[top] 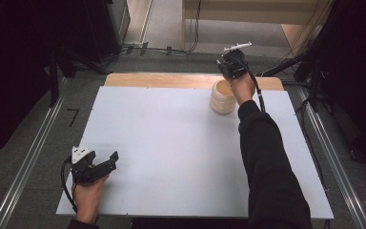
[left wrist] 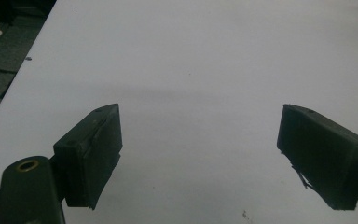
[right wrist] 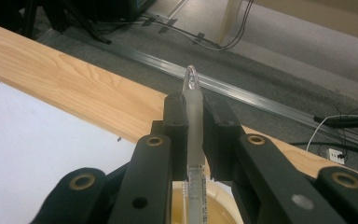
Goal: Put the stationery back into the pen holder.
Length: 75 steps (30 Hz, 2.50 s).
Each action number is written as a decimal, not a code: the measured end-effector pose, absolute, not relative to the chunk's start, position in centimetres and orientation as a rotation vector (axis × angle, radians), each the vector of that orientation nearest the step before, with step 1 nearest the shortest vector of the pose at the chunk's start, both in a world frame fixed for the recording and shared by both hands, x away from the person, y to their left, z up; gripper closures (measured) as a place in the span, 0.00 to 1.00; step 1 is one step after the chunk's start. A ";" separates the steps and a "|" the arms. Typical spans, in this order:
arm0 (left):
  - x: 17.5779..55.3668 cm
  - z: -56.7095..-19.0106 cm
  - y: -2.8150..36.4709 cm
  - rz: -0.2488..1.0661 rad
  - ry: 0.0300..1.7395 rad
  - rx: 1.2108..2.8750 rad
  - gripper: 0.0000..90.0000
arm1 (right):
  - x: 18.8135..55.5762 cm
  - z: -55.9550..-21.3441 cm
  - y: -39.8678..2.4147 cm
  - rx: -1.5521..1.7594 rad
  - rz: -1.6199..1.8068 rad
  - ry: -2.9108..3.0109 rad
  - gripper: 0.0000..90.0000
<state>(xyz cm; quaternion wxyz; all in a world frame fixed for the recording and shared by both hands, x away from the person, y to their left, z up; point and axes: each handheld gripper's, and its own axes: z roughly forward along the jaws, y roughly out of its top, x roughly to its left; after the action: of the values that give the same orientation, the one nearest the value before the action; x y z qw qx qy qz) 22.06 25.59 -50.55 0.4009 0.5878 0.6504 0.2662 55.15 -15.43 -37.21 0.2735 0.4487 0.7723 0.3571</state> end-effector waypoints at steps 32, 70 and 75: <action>22.0 -50.5 25.7 0.669 1.647 1.480 0.16 | 56.1 -37.7 -15.9 1.236 1.000 2.068 0.86; 22.0 -50.4 25.3 0.684 1.630 1.501 0.16 | 52.1 -41.3 -17.9 1.235 1.019 2.119 0.86; 22.1 -50.4 25.3 0.683 1.629 1.498 0.16 | 51.7 -41.5 -18.1 1.229 1.030 2.131 0.77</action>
<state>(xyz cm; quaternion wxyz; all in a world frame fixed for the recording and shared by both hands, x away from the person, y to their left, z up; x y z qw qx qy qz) 22.06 25.35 -50.41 0.4011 0.5925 0.6443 0.2699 51.72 -18.11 -41.52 0.2352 0.4480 0.7766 0.3753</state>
